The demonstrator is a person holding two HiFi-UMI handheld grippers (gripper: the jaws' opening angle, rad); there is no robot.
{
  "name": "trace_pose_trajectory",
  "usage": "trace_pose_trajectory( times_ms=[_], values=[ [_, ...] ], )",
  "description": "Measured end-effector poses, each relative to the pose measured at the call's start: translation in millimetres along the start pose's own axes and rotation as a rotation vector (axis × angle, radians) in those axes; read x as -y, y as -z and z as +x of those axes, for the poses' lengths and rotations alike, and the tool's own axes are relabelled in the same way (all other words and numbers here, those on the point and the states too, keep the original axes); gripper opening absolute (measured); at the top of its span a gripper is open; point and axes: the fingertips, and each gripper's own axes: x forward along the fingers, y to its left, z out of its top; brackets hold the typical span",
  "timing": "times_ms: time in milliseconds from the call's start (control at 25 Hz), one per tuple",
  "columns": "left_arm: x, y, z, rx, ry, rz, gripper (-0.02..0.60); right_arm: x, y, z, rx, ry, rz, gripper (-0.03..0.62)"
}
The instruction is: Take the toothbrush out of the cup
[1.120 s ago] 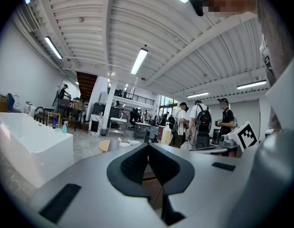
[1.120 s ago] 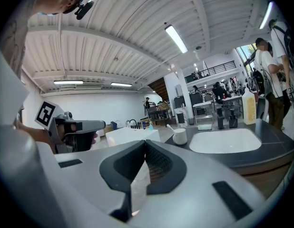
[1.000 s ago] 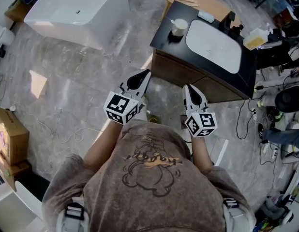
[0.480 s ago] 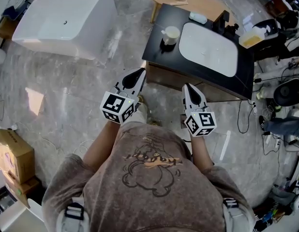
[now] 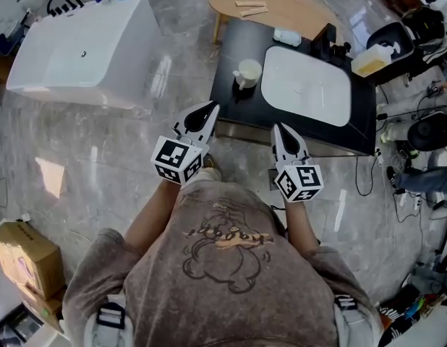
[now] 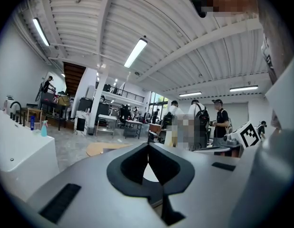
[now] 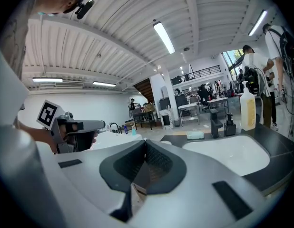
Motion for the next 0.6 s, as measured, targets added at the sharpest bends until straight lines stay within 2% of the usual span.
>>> trace_pose_trajectory(
  times_ms=[600],
  values=[
    [-40.6,-15.8,59.9,-0.038,0.142,0.026,0.021,15.7,-15.4,45.3,0.029,0.137,0.052,0.005]
  ],
)
